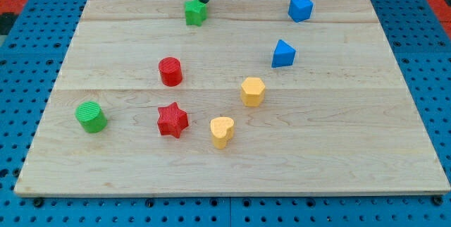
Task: Slide green circle towards top center
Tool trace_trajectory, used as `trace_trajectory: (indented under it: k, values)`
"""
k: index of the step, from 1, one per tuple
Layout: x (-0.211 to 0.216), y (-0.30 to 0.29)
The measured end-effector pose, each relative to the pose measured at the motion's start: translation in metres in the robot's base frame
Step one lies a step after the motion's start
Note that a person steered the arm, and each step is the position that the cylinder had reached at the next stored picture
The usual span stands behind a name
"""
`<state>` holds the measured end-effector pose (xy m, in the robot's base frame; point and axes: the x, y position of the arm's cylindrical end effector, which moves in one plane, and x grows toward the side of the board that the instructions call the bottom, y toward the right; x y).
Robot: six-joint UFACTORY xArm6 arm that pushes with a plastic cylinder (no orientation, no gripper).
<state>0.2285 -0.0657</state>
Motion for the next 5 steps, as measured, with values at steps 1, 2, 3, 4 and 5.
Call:
trace_trajectory:
  k: [1, 2, 3, 4, 5]
  values:
    - [0.049, -0.005]
    - [0.045, -0.014]
    - [0.075, -0.128]
    - [0.148, -0.15]
    - [0.191, -0.104]
